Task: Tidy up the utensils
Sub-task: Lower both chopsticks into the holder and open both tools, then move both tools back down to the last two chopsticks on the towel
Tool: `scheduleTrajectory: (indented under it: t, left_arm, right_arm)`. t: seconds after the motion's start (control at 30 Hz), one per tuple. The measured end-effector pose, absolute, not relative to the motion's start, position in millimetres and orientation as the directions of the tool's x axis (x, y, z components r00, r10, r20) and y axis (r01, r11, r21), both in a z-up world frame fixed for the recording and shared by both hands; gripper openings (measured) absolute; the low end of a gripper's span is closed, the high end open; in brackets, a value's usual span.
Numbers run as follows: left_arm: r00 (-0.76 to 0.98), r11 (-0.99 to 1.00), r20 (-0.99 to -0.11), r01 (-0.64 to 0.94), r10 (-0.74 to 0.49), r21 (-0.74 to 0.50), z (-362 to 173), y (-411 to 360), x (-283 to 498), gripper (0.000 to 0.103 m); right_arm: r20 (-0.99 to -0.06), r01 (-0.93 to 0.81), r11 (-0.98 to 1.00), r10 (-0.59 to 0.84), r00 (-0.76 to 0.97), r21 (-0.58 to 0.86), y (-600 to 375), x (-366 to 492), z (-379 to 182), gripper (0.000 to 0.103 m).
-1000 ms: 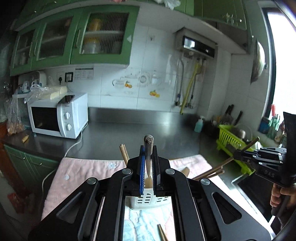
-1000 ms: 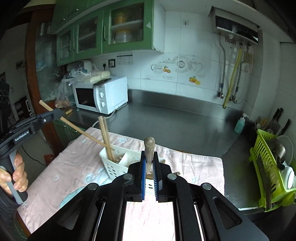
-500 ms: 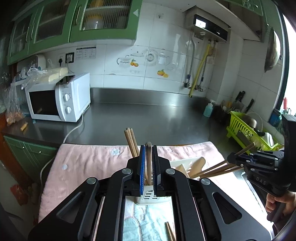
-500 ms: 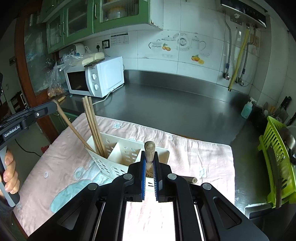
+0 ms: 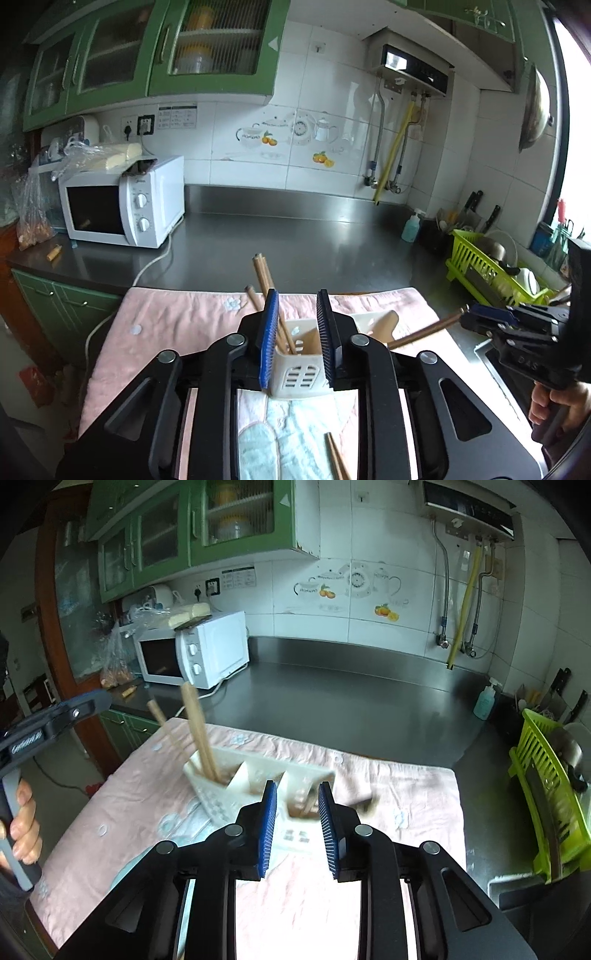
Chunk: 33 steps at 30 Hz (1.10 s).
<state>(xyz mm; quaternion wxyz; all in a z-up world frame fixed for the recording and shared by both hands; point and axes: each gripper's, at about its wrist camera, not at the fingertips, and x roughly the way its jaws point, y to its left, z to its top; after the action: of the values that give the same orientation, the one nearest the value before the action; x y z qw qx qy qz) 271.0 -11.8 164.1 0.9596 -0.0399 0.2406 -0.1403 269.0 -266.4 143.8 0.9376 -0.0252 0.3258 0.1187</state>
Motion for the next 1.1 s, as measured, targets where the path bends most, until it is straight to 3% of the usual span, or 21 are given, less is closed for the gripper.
scheduleTrajectory:
  t: [0.07,0.13,0.3,0.37,0.4,0.67,1.1]
  left_arm:
    - [0.848,0.959,-0.448,0.249,-0.283,-0.134,163.8,-8.8,254.1,0.025]
    - [0.855,0.963,-0.442,0.24,-0.27,-0.124,162.5,-4.9,238.7,0.035]
    - [0.863,0.973,-0.45,0.214,-0.23,-0.087,146.8,2.9,196.4,0.037]
    - [0.86,0.977,-0.463,0.2,-0.213,-0.077,138.1,5.9,182.8,0.045]
    - [0.862,0.98,-0.466,0.188,-0.199,-0.071,133.4,7.3,175.3,0.054]
    - [0.853,0.985,-0.493,0.154,-0.17,-0.073,95.1,23.2,131.8,0.056]
    - [0.822,0.991,-0.554,0.104,-0.133,-0.083,52.4,36.6,119.7,0.056]
  right_arm:
    - [-0.62,-0.261,0.965,0.227,0.751,0.036,-260.1,247.2,136.1,0.023]
    - [-0.637,-0.277,0.96,0.237,0.734,0.038,-250.7,225.3,122.0,0.023]
    - [-0.7,-0.328,0.939,0.301,0.647,0.101,-223.8,173.0,63.8,0.023]
    - [-0.722,-0.329,0.937,0.306,0.62,0.115,-213.9,157.0,39.1,0.023]
    - [-0.733,-0.33,0.936,0.312,0.605,0.126,-208.7,151.8,28.6,0.023]
    - [-0.792,-0.251,0.94,0.33,0.514,0.229,-192.1,136.6,-40.8,0.023]
    - [-0.818,-0.223,0.96,0.265,0.511,0.172,-169.8,131.3,-63.9,0.012]
